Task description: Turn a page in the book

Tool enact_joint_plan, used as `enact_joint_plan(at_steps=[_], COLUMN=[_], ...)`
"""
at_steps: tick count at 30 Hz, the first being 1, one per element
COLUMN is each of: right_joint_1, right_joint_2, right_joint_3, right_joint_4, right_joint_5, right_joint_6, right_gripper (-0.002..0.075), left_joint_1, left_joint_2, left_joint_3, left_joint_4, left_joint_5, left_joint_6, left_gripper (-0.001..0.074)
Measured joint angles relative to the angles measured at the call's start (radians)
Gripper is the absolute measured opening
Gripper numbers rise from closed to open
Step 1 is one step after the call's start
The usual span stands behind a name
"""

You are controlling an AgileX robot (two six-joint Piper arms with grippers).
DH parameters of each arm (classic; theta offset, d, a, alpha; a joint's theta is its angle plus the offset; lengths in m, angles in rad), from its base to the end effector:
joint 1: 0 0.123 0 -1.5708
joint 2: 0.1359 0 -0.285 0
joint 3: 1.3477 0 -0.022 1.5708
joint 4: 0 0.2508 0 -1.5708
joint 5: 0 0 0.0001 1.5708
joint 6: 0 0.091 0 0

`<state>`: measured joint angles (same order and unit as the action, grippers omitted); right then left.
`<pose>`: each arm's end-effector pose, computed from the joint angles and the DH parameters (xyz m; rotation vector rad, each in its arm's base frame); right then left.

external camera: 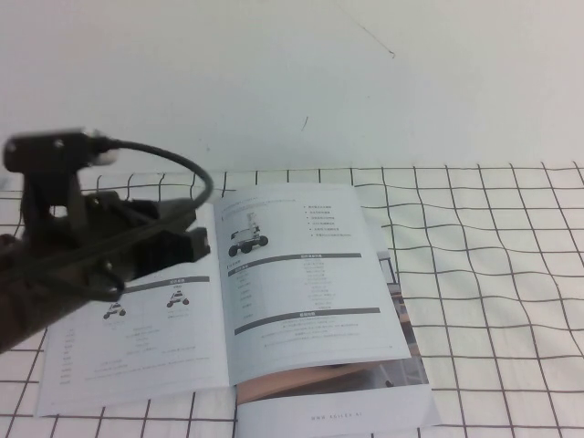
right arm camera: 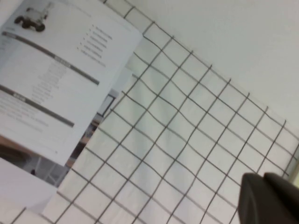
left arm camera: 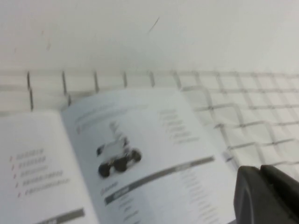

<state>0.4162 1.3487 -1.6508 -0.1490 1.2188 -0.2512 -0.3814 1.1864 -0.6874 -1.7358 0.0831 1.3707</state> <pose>0.2431 0.0936 0.4562 -0.7792 2.2586 -0.1141 0.2312 -0.1009 0.2839 0.0706 2.0103 -0.5642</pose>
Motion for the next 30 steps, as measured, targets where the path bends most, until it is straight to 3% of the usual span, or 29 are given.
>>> enact_joint_plan(at_steps=[12,21,30], right_joint_1=[0.000,0.000,0.000], right_joint_2=[-0.502,-0.845,-1.069], right_joint_3=[0.712,1.158,1.272], right_joint_4=[-0.026,0.006,0.031], right_joint_5=[-0.218,-0.490,-0.531], right_joint_6=[0.041,0.048,0.074], right_gripper=[-0.0001,-0.0001,-0.0001], left_joint_1=[0.002,0.002,0.002], left_joint_2=[-0.494,-0.740,-0.863], left_joint_3=[0.021,0.224,0.299], left_joint_4=[0.030,0.051,0.055], left_joint_5=[0.033,0.033,0.123], left_joint_6=[0.020,0.006,0.024], left_gripper=[-0.0003,-0.0003,-0.0003])
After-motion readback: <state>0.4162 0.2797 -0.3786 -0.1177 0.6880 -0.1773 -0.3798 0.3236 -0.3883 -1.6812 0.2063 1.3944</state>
